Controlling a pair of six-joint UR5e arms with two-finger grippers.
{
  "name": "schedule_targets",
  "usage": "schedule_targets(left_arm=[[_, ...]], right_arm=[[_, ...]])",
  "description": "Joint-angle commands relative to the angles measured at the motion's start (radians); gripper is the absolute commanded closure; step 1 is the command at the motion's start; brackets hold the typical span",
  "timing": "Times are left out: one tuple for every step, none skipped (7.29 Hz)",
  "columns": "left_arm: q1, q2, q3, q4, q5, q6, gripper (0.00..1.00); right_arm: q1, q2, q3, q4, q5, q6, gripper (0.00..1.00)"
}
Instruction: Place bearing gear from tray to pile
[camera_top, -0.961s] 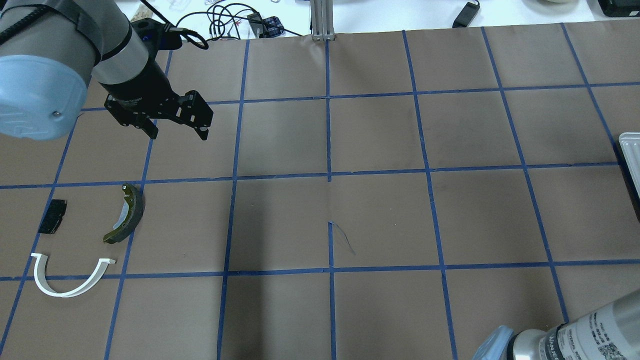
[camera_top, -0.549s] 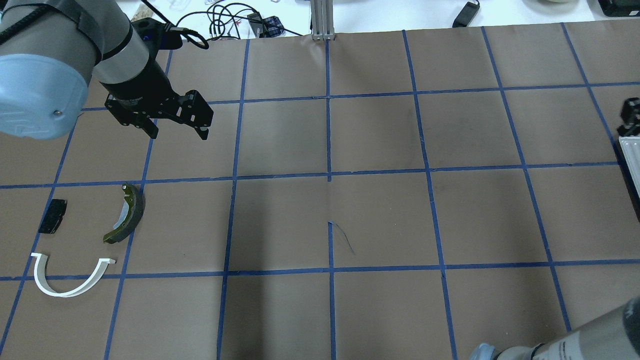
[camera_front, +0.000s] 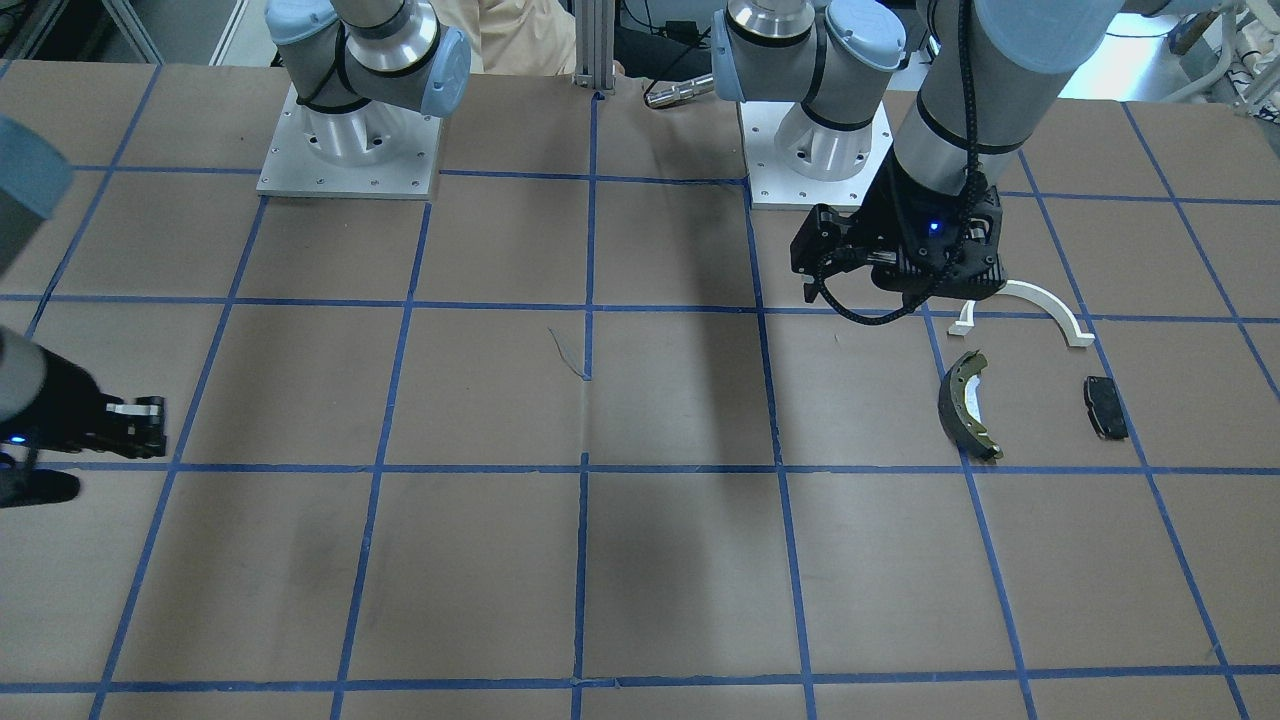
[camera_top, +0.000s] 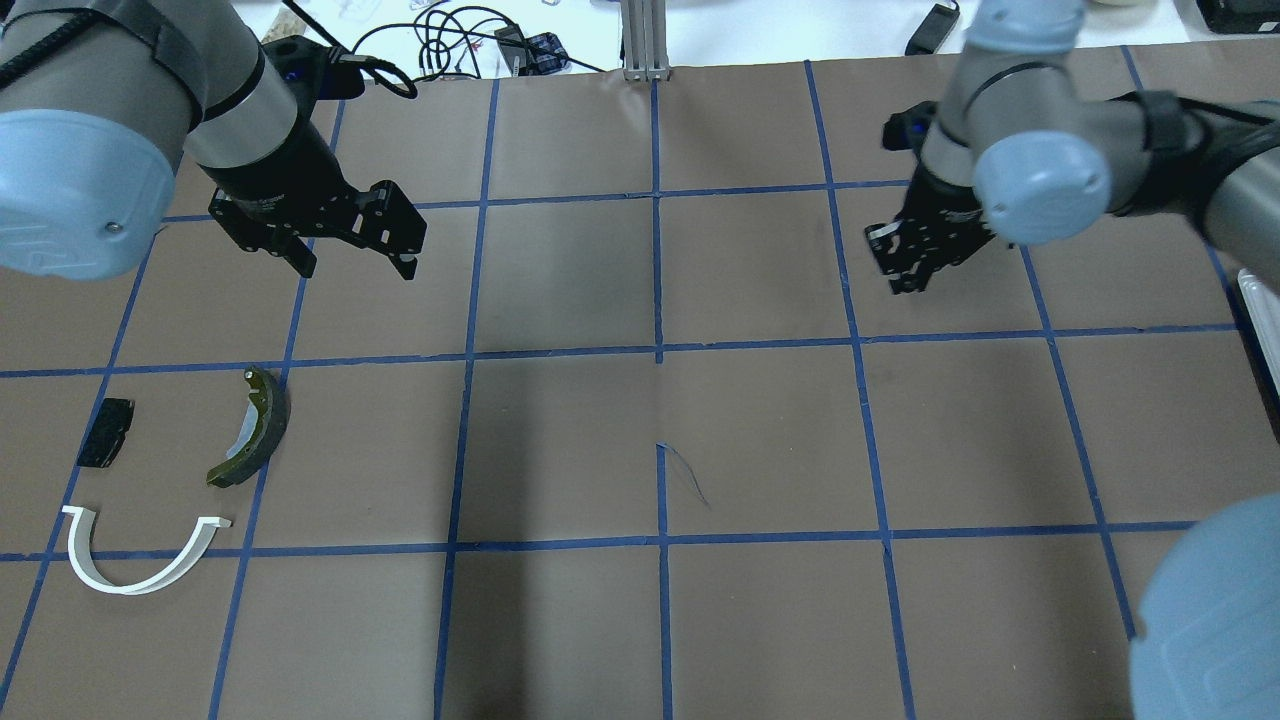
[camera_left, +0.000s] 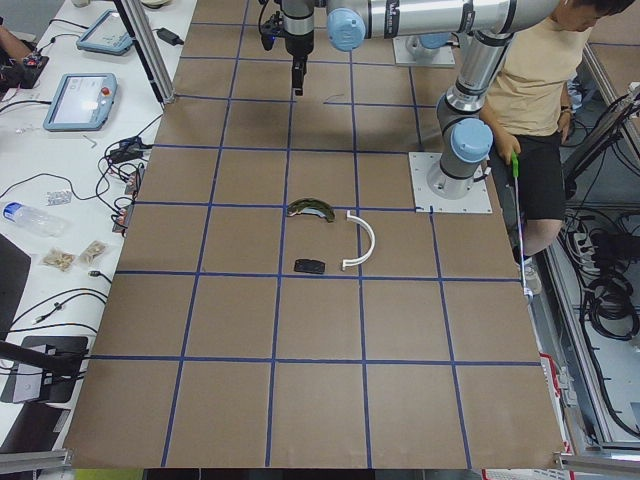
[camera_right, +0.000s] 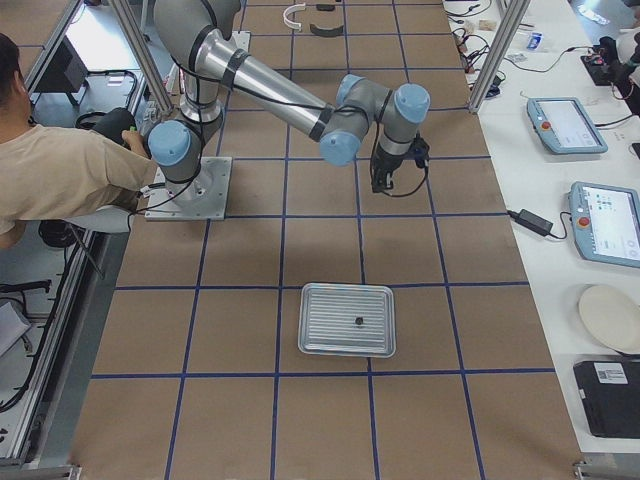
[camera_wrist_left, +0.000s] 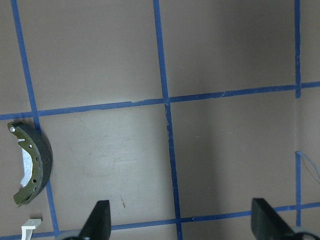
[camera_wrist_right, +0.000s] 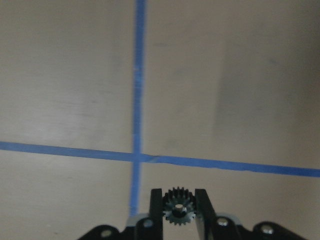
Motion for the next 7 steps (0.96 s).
schedule_targets(left_arm=[[0.0, 0.0, 0.0, 0.002, 0.0, 0.0, 0.0], [0.0, -0.001, 0.002, 0.002, 0.001, -0.002, 0.0], [0.002, -0.01, 0.002, 0.003, 0.0, -0.002, 0.0], [0.002, -0.024, 0.015, 0.005, -0.008, -0.012, 0.0], [0.002, -0.021, 0.015, 0.005, -0.001, -0.014, 0.0], [0.002, -0.024, 0.005, 0.006, 0.0, -0.017, 0.0], [0.002, -0.033, -0.001, 0.006, -0.005, -0.02, 0.0]], right_arm=[[0.214, 0.016, 0.085, -0.14, 0.048, 0.276, 0.81], [0.307, 0.028, 0.087, -0.153, 0.051, 0.355, 0.81], [0.367, 0.054, 0.087, -0.195, 0.054, 0.44, 0.8], [0.391, 0.069, 0.088, -0.229, 0.065, 0.457, 0.8], [0.391, 0.079, 0.104, -0.231, 0.068, 0.457, 0.67], [0.392, 0.082, 0.117, -0.266, 0.069, 0.474, 0.59], [0.394, 0.08, 0.121, -0.279, 0.104, 0.486, 0.57]])
